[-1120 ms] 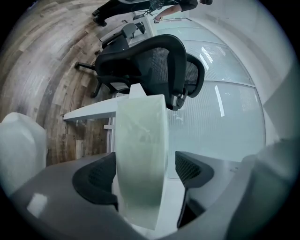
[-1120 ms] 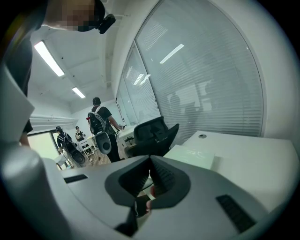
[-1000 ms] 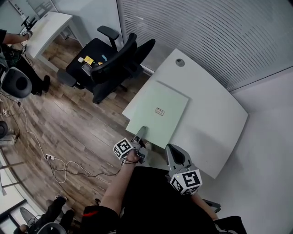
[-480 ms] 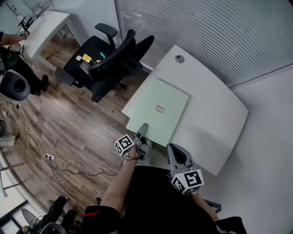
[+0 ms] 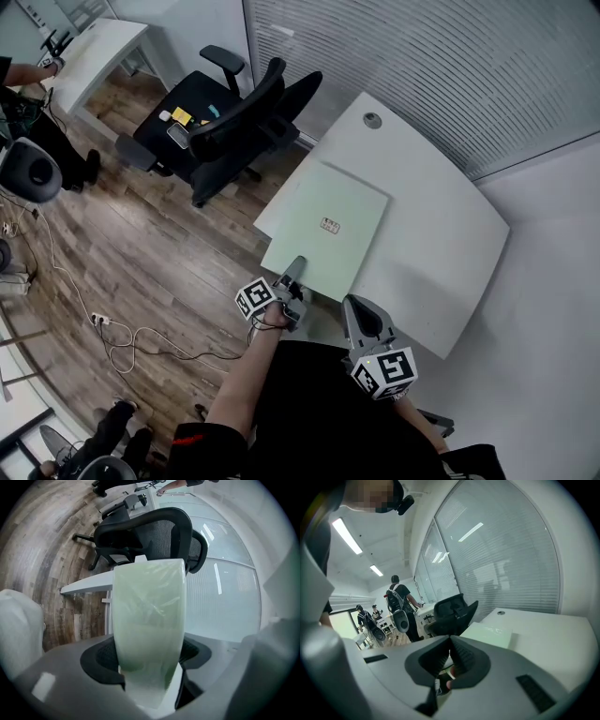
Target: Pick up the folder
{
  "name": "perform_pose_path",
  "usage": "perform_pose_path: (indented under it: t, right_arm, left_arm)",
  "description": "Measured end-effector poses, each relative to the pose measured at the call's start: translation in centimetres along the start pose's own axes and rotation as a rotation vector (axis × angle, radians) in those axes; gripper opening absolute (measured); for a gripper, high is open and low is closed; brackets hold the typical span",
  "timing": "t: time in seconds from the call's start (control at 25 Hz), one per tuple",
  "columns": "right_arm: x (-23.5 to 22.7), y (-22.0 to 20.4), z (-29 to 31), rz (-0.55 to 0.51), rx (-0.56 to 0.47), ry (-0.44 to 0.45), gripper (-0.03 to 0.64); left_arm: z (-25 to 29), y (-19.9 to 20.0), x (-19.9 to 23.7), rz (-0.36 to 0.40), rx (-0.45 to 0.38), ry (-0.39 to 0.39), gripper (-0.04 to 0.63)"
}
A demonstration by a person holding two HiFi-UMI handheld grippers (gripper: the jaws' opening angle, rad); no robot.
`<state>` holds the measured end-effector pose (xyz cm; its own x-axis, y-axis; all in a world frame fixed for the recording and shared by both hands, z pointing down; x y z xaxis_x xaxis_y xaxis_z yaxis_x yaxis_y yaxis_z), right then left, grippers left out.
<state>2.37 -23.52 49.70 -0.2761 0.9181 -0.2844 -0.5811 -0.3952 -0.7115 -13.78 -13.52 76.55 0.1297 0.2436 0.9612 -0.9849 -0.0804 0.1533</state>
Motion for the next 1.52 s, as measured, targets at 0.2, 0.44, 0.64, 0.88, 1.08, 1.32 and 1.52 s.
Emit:
perform_pose_path:
  t: [0.2, 0.44, 0.64, 0.88, 1.08, 1.32, 1.52]
  right_arm:
    - [0.7, -0.3, -0.1, -0.016, 0.005, 0.008, 0.0]
    - [0.7, -0.3, 0.3, -0.027, 0.002, 0.019, 0.0]
    - [1.2, 0.1, 0.5, -0.034, -0.002, 0.031, 0.0]
    - [1.2, 0.1, 0.7, -0.023, -0.008, 0.047, 0.0]
    - [1.2, -0.1, 0.4, -0.025, -0.017, 0.05, 0.0]
    - [1.2, 0.2, -0.1, -0.017, -0.049, 0.038, 0.0]
    - [1.3, 0.5, -0.5, 0.002, -0.077, 0.03, 0.0]
  left_arm:
    - [-1.2, -0.7, 0.3, 0.01, 0.016, -0.018, 0.324]
    - [-1.8, -0.9, 0.0, 0.037, 0.065, -0.027, 0.31]
    - [-2.0, -1.3, -1.8, 0.109, 0.14, -0.032, 0.299]
    - [-1.9, -2.5, -3.2, 0.154, 0.204, -0.045, 0.288]
    - [-2.6, -3.0, -4.9, 0.201, 0.225, -0.073, 0.287]
    - [-3.5, -3.6, -7.8, 0.232, 0.241, -0.1, 0.287]
    - [-4.4, -3.9, -10.3, 0.221, 0.25, -0.124, 0.287]
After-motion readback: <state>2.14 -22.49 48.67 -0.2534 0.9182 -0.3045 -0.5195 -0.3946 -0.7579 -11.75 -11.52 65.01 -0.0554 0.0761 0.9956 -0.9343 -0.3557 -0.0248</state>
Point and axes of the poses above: the fingertips, and each gripper's own axes: z forward along the fingers, x to its left, y out of its top, the point moved 9 cm from there along -z, backward along the fingers, and after that the axes turned 15 degrees about x, right-handed, at the moved point
